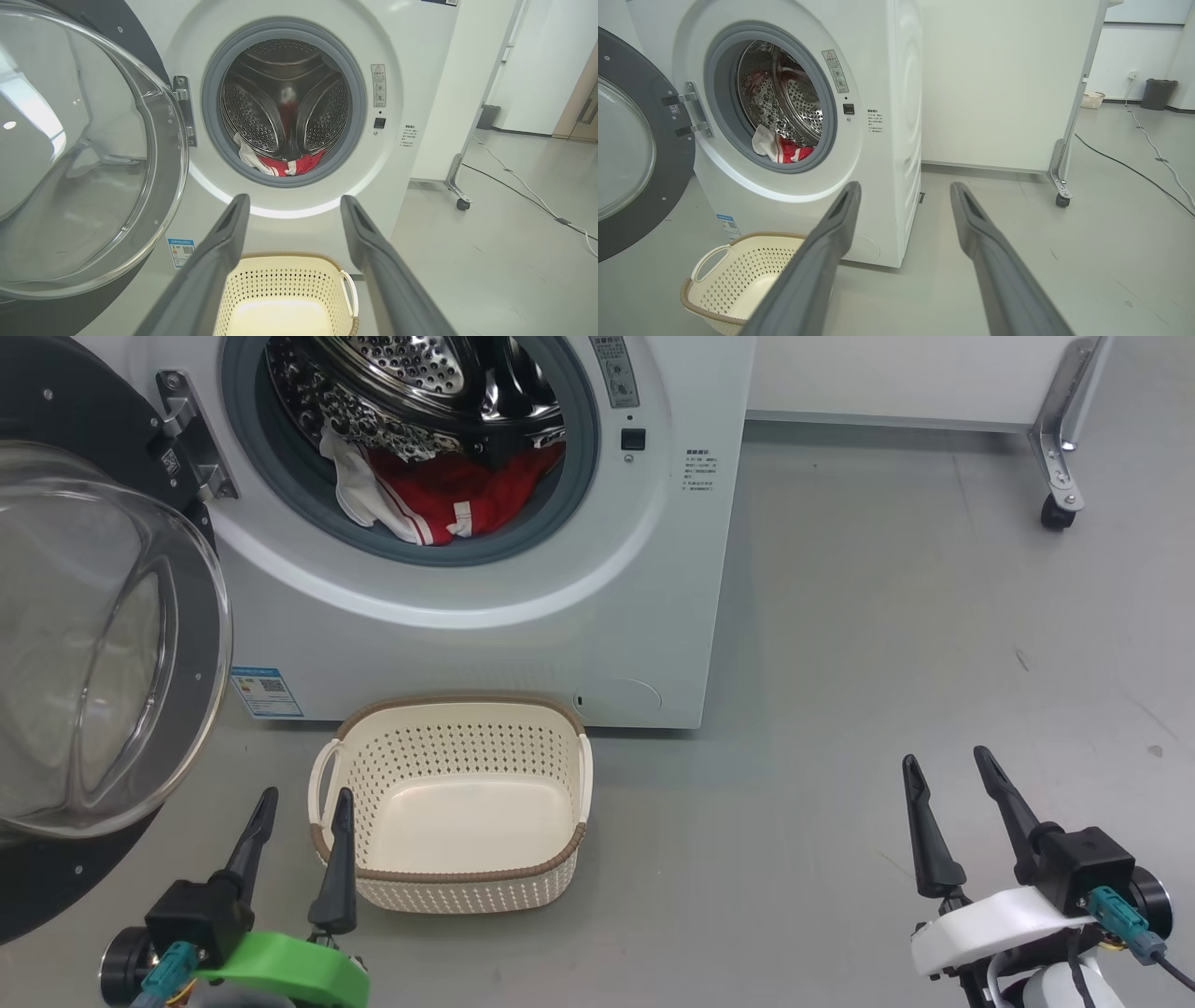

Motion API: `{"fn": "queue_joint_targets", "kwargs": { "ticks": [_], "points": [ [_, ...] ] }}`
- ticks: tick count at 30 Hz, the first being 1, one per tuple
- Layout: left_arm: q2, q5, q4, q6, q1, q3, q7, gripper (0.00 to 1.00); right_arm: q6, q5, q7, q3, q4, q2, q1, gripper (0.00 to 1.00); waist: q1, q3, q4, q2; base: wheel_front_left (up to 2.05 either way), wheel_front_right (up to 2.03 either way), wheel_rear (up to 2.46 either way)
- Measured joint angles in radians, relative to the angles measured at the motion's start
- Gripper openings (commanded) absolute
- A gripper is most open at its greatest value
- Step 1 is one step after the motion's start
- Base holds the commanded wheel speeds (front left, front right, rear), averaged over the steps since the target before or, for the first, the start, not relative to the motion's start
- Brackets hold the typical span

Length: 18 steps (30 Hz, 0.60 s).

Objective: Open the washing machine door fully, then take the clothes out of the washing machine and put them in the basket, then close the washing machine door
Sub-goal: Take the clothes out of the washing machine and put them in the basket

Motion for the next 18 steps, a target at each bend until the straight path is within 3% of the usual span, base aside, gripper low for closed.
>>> {"fn": "queue_joint_targets", "kwargs": {
  "ticks": [18],
  "points": [
    [0.0, 0.015, -0.007, 0.002, 0.001, 0.004, 0.0, 1.0, 0.004, -0.003, 0.0, 0.0, 0.004, 0.001, 0.004, 1.0, 0.0, 0.0, 0.009, 0.0, 0.94, -0.94, 0.0]
  ]
}}
